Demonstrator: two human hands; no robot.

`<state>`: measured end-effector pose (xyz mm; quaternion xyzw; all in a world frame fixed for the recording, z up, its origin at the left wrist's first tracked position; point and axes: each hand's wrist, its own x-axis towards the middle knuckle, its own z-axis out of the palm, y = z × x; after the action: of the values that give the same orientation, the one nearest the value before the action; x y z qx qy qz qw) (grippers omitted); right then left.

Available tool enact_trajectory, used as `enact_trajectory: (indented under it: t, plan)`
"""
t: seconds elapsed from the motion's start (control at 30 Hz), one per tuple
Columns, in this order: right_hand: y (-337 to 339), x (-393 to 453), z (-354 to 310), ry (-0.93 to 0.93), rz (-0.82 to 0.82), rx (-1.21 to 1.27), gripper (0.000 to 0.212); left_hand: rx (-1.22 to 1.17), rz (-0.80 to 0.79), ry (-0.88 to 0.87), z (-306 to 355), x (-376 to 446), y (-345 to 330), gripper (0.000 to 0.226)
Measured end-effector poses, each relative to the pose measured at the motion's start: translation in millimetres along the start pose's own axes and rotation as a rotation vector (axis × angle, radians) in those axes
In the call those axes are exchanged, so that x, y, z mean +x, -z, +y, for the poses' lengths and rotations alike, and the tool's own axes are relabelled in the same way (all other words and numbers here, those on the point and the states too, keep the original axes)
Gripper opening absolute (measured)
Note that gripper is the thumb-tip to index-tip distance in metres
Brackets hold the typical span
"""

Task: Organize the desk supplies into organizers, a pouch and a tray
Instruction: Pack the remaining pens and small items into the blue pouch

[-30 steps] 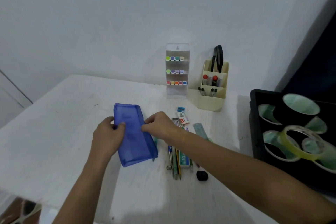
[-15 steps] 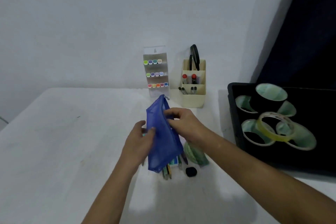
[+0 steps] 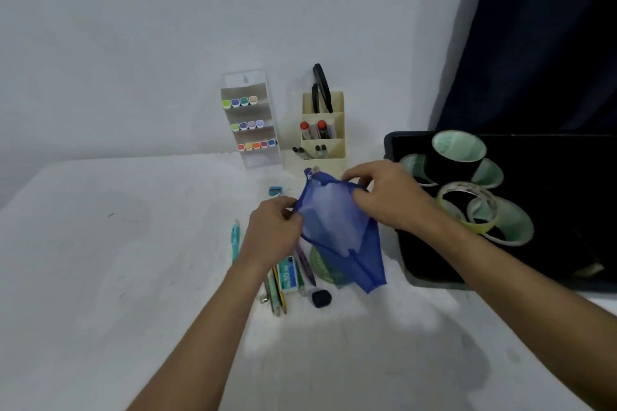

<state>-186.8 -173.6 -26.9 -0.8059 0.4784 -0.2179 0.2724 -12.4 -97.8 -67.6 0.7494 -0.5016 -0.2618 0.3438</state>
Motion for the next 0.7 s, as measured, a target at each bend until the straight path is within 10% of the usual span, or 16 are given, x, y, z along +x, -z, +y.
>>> enact_trajectory:
  t: [0.3,0.47,0.7]
  plan:
    - [13.9,9.5,21.4,0.000,-0.014,-0.224,0.032,-0.127,0.044,0.178,-0.4,1.5,-27.2,0.050]
    - [-1.2,18.8,36.7,0.038,-0.022,-0.240,0.032,0.501,0.071,0.132,1.4,3.0,-51.4,0.035]
    - [-4.2,19.2,50.7,0.127,-0.030,-0.251,0.033,0.591,0.025,0.190,19.9,7.3,-68.1,0.030]
